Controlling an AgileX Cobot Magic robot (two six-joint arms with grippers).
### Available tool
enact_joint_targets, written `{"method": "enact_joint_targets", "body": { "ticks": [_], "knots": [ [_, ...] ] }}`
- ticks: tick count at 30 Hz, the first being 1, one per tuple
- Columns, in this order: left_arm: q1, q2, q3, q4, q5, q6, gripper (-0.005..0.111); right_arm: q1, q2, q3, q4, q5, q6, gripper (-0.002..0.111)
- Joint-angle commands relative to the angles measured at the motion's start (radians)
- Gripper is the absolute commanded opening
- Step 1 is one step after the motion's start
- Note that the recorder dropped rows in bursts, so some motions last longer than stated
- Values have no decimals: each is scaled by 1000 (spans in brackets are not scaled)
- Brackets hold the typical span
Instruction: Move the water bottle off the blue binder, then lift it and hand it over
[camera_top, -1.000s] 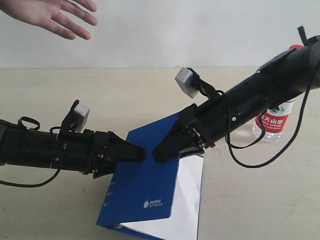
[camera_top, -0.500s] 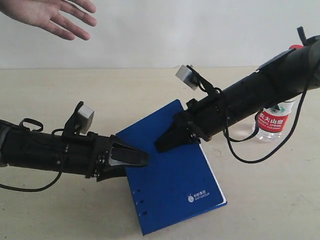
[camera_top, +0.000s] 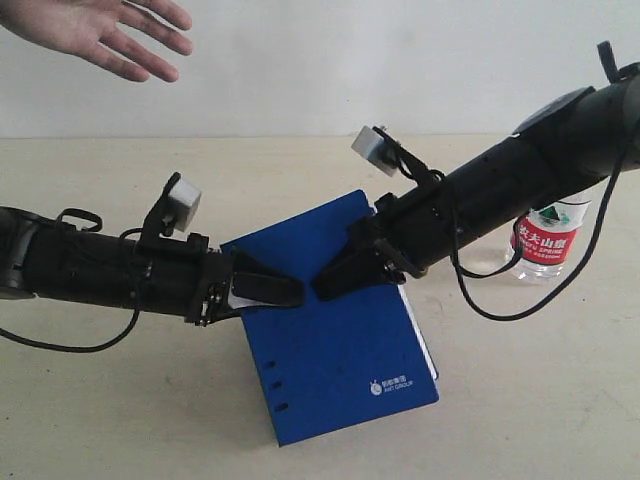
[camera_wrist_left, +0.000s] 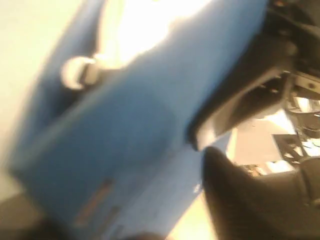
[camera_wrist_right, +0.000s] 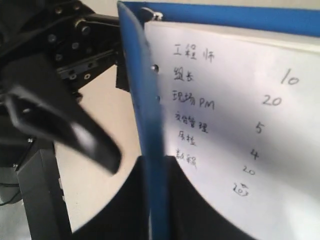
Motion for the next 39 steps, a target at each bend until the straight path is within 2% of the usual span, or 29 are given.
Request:
{"method": "enact_joint_targets", "body": {
  "ticks": [1, 2, 5, 7, 12, 15, 21, 25, 30, 39],
  "knots": [
    [-9, -20, -26, -26, 111, 12, 16, 2, 8, 5, -83, -76, 17, 0],
    [-9, -20, -26, -26, 111, 12, 7, 2, 8, 5, -88, -69, 16, 0],
    [-9, -20, -26, -26, 111, 20, 7, 2, 8, 5, -102, -29, -1, 9],
    [-7, -20, -26, -26, 111, 30, 7, 2, 8, 5, -130, -9, 3, 20],
    [29, -20, -28, -26, 111, 55, 7, 2, 8, 5, -260, -19, 67, 60],
    [66, -20, -28, -26, 111, 61, 7, 2, 8, 5, -361, -42, 116, 72],
    [140, -22, -28, -19, 111, 61, 7, 2, 8, 5, -570, -20, 215, 73],
    [147, -31, -28, 54, 111, 73, 7, 2, 8, 5, -617, -32, 257, 73],
    [116, -33, -28, 163, 111, 85, 7, 2, 8, 5, -571, -161, 205, 73],
    [45, -33, -28, 197, 111, 90, 7, 2, 8, 5, -558, -379, 258, 71]
  ]
}}
